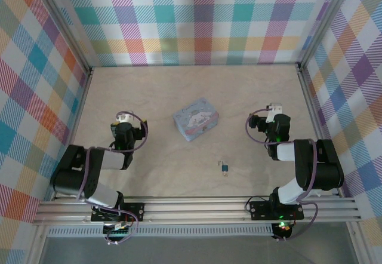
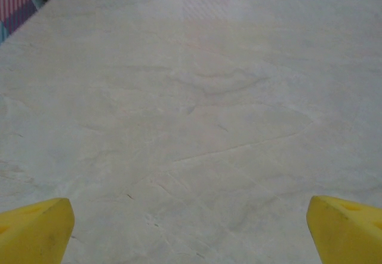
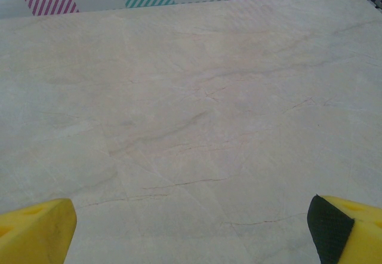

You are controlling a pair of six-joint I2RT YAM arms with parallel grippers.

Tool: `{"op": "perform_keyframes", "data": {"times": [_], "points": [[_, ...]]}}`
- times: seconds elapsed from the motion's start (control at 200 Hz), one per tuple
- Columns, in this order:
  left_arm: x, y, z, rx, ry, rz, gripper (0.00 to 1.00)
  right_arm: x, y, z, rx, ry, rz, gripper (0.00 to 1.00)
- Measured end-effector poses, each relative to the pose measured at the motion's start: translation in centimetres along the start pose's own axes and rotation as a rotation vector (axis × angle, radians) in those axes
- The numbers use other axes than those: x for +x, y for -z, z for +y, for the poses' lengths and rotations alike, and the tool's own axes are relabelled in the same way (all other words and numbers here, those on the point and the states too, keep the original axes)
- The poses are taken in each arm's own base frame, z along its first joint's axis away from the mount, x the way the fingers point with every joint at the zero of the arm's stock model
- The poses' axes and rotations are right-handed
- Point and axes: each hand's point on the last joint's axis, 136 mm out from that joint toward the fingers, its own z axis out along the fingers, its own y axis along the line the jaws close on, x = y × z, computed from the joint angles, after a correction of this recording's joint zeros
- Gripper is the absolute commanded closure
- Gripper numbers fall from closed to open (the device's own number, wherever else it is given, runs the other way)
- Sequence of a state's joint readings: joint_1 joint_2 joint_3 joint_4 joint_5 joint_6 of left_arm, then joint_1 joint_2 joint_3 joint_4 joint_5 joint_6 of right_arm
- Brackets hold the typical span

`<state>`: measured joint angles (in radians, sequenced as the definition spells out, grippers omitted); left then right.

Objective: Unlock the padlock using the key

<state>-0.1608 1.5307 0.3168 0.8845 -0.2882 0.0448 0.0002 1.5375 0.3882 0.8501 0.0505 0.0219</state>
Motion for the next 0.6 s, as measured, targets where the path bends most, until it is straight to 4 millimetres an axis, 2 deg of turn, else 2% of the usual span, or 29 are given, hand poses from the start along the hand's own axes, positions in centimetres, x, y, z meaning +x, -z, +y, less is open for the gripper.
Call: {"op": "perform_keyframes", "data": {"times": [0.08, 0.2, 0.325, 0.6], "points": [[0.8, -0.3, -0.2, 0.015, -0.006, 0.023, 0.0, 0.0, 0.0, 0.0, 0.0, 0.0, 0.001, 0.0], [-0.1, -0.9, -0.4, 0.032, 0.004, 0.017, 0.0, 0.1, 0.0, 0.0, 0.0, 0.0, 0.002, 0.0], [-1.9, -1.9, 0.7, 0.023, 0.047, -0.006, 0.0, 0.1, 0.0, 0.0, 0.0, 0.0, 0.003, 0.0], [-1.6, -1.9, 0.6, 0.041, 0.057, 0.009, 0.0, 0.1, 0.0, 0.0, 0.0, 0.0, 0.003, 0.0]]}}
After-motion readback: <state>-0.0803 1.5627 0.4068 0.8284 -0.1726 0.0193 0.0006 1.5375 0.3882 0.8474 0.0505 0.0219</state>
